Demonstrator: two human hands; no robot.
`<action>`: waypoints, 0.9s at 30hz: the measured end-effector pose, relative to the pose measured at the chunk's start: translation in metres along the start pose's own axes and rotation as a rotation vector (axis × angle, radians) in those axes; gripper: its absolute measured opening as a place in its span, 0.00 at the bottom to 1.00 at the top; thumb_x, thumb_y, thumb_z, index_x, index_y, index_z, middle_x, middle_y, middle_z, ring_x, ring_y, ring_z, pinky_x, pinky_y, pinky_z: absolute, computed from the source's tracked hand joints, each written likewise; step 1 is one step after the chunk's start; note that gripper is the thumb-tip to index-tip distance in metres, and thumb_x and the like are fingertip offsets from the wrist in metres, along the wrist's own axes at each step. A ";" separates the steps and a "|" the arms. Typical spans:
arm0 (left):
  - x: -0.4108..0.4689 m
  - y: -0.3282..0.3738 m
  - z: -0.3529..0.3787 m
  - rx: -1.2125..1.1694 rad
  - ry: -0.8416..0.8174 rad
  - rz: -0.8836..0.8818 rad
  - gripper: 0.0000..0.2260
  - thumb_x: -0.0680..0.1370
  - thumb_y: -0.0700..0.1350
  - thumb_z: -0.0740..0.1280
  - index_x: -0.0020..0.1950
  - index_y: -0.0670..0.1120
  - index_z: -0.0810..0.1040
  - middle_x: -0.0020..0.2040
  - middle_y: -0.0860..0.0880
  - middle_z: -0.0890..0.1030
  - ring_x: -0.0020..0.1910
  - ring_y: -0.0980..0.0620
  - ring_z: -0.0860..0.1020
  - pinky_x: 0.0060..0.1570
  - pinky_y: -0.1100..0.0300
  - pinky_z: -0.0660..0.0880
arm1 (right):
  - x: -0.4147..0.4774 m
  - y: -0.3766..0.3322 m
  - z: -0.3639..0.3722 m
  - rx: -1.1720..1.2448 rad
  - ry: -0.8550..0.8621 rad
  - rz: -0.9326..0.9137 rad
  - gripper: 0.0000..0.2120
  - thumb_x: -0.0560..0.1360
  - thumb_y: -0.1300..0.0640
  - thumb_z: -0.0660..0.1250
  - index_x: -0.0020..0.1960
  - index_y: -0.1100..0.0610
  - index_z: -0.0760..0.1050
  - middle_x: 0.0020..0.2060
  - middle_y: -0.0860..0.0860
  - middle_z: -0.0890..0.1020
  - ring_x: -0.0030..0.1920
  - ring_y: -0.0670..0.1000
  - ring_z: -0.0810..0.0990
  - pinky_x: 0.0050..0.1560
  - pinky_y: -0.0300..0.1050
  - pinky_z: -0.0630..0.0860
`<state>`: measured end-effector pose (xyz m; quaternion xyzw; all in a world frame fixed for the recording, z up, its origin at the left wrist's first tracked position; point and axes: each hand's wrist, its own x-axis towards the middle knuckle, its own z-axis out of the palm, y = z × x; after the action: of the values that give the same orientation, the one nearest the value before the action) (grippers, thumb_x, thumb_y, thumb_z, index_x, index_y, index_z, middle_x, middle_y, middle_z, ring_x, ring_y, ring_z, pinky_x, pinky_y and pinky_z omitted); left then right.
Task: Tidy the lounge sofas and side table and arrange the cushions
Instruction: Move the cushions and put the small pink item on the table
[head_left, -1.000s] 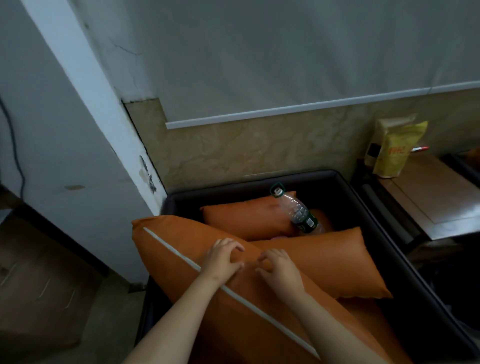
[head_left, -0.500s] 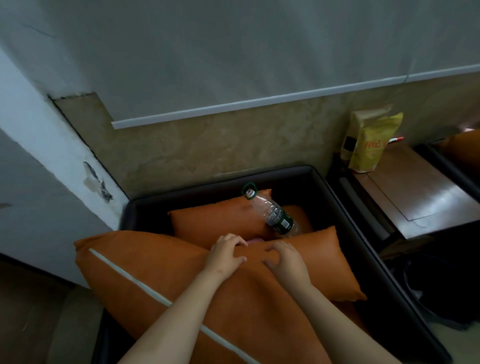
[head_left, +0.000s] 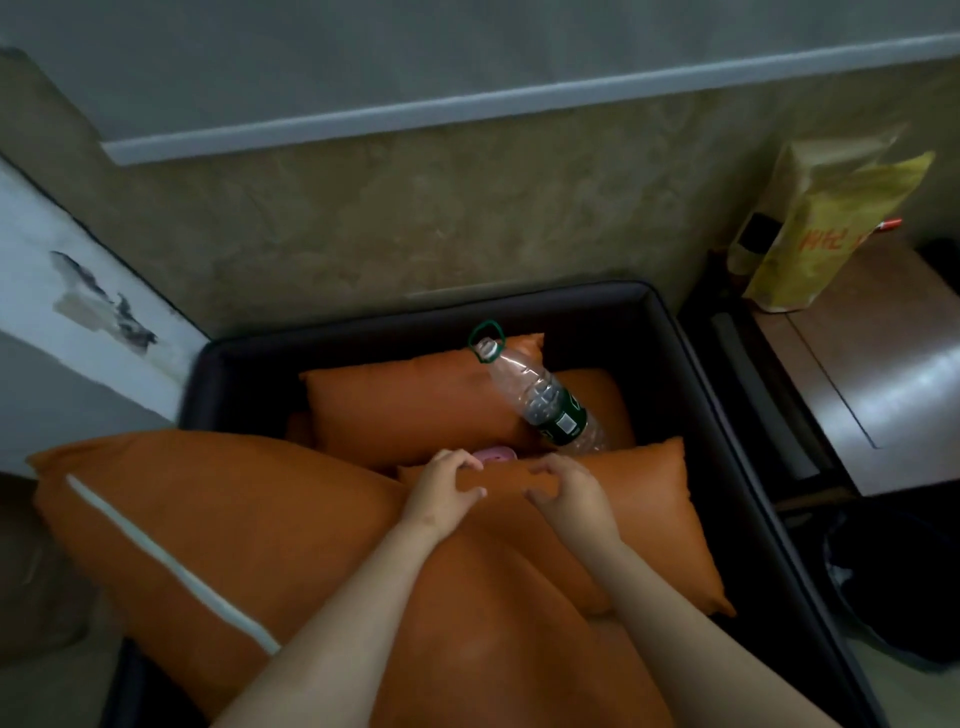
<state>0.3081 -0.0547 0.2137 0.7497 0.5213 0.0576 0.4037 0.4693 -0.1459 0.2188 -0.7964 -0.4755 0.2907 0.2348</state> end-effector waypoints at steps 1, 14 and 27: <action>0.005 -0.004 0.005 -0.011 -0.006 -0.021 0.11 0.73 0.39 0.73 0.55 0.45 0.79 0.54 0.49 0.74 0.56 0.51 0.75 0.50 0.68 0.65 | 0.005 0.004 0.003 0.008 -0.014 0.001 0.13 0.74 0.54 0.72 0.57 0.54 0.77 0.57 0.50 0.79 0.59 0.50 0.76 0.54 0.40 0.70; 0.089 -0.058 0.048 -0.183 0.093 -0.189 0.09 0.72 0.37 0.74 0.49 0.44 0.78 0.54 0.46 0.77 0.50 0.52 0.77 0.49 0.63 0.70 | 0.097 0.031 0.064 0.032 -0.103 0.042 0.13 0.74 0.56 0.70 0.58 0.54 0.77 0.54 0.50 0.80 0.54 0.51 0.78 0.53 0.46 0.75; 0.144 -0.101 0.081 -0.148 0.026 -0.252 0.09 0.74 0.42 0.74 0.52 0.45 0.78 0.55 0.46 0.78 0.54 0.49 0.77 0.57 0.53 0.75 | 0.157 0.064 0.108 -0.197 -0.244 0.184 0.15 0.74 0.49 0.70 0.58 0.54 0.77 0.54 0.53 0.82 0.54 0.54 0.80 0.52 0.48 0.77</action>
<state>0.3397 0.0336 0.0440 0.6457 0.6107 0.0548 0.4552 0.4940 -0.0227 0.0618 -0.8145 -0.4518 0.3574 0.0684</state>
